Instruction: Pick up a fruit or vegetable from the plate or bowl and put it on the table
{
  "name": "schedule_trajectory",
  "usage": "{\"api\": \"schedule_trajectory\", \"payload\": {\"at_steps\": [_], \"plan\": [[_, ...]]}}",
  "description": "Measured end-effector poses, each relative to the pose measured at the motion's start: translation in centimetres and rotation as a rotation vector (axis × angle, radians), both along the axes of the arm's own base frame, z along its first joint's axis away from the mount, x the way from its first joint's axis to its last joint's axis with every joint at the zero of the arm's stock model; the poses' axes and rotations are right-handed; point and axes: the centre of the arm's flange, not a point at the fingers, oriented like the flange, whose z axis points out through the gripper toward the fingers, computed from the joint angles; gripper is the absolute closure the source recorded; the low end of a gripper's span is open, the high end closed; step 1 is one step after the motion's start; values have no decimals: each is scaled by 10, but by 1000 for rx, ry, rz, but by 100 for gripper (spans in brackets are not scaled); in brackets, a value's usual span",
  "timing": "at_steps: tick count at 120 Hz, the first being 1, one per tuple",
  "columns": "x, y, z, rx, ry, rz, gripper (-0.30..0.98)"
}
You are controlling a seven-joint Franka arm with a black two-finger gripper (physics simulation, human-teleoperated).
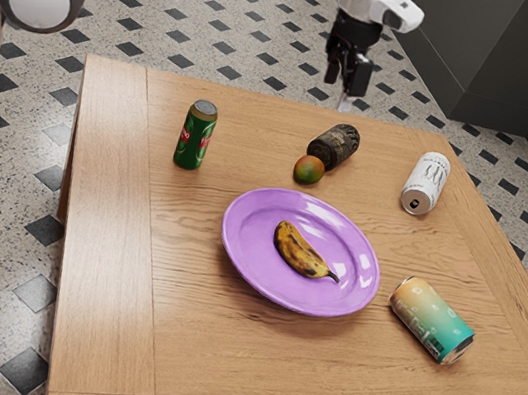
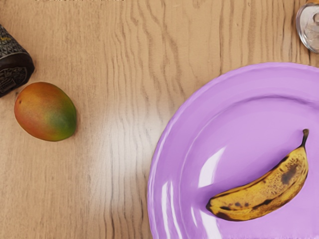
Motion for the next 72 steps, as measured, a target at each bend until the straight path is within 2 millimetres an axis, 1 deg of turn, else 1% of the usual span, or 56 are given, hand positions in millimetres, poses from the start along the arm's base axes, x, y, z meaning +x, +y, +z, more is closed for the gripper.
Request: {"api": "schedule_trajectory", "payload": {"at_steps": [10, 18, 26, 33, 36, 39, 42, 46, 57, 62, 67, 72], "plan": [[1, -7, 0, 2, -1, -21, 0], [1, -7, -1, -3, 0, -28, 0], [1, 4, -3, -26, 6, -13, 0], [-1, 17, 2, -37, -5, 7, 0], [-1, 19, 4, -40, -9, 7, 0], [-1, 15, 5, -42, -9, -3, 0], [0, 5, 5, -44, -7, -21, 0], [1, -15, 4, -47, 1, -59, 0], [1, -89, -1, -50, 27, -195, 0], [-2, -118, -2, -46, 37, -248, 0], [-6, -139, -2, -42, 45, -288, 0], [-9, -150, -2, -40, 52, -310, 0]]}}
